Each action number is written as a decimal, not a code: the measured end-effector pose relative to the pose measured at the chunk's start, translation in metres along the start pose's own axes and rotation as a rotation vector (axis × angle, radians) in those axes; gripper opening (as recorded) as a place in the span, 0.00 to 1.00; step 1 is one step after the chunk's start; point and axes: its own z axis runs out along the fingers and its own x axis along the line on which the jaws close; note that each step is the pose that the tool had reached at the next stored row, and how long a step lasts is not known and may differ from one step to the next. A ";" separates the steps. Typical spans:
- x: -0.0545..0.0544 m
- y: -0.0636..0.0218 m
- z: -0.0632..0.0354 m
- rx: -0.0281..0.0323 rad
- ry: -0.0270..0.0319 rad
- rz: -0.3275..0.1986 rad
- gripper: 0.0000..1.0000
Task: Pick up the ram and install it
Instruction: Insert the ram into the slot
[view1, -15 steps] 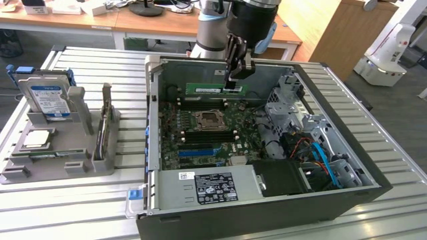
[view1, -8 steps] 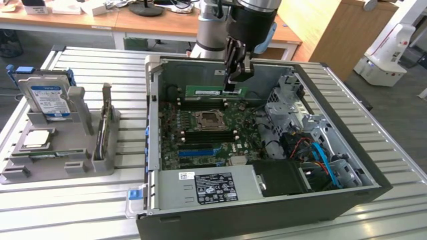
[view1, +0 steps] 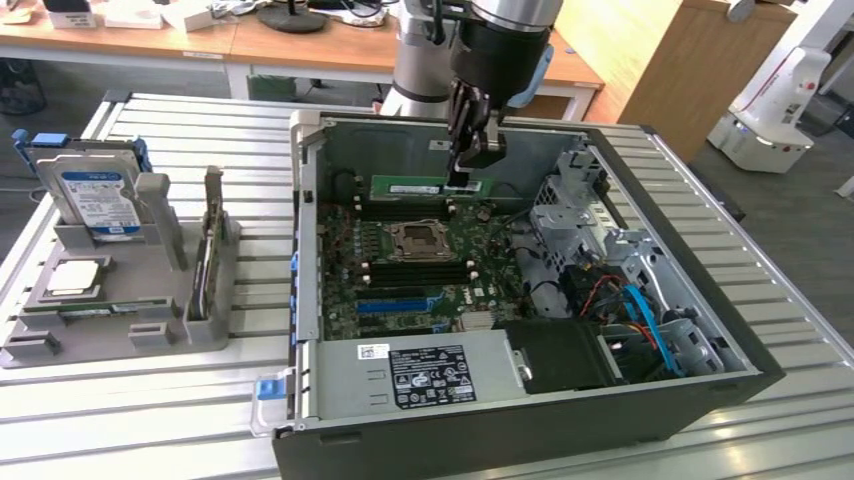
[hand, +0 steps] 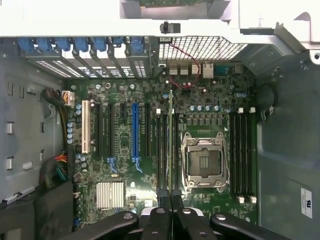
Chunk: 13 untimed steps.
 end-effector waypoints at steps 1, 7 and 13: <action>0.000 0.0000 0.0006 -0.0001 0.0000 0.000 0.12; 0.000 -0.0001 0.0041 0.0000 -0.0001 0.000 0.12; 0.000 -0.0004 0.0112 0.0000 -0.0002 0.000 0.12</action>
